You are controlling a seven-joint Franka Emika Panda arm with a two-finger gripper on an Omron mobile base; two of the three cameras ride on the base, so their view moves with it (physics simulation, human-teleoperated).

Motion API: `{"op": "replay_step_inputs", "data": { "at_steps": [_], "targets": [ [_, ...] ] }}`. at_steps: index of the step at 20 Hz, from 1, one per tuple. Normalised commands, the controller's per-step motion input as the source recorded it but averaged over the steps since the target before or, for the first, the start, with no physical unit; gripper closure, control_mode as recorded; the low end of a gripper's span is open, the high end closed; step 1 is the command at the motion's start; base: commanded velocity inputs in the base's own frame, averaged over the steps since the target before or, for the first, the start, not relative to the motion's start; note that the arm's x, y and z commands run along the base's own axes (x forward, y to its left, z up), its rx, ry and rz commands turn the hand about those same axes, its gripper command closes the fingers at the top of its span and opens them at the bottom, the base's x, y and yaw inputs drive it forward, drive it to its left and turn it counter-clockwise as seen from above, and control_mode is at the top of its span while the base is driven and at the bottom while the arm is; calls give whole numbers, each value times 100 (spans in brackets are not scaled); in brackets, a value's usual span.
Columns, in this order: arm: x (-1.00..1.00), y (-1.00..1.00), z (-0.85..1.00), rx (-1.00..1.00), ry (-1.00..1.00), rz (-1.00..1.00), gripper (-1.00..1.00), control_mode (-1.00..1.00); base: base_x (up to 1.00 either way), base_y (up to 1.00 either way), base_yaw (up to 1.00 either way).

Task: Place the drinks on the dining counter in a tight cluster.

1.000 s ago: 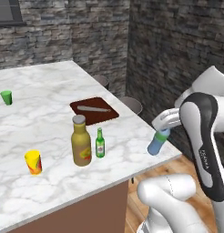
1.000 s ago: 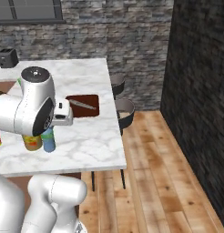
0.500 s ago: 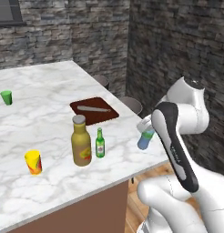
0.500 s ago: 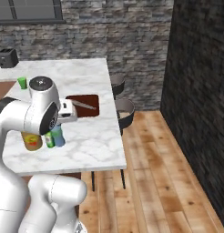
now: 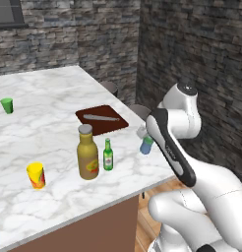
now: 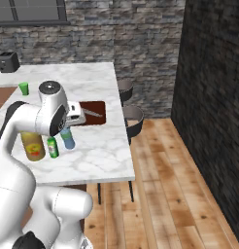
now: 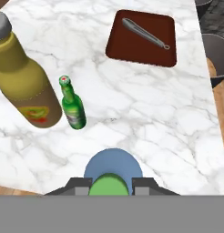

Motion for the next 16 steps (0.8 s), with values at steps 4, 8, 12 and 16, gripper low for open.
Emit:
{"op": "replay_step_inputs", "data": {
  "at_steps": [4, 8, 12, 16],
  "targets": [
    [30, 7, -14, 0, 17, 16, 100, -100, 0, 0, 0],
    [1, 28, -38, -1, 10, 16, 100, -100, 0, 0, 0],
    [0, 22, -41, -2, -5, 8, 100, -100, 0, 0, 0],
    [5, 0, -30, 0, -11, 2, 100, -100, 0, 0, 0]
  ]
}}
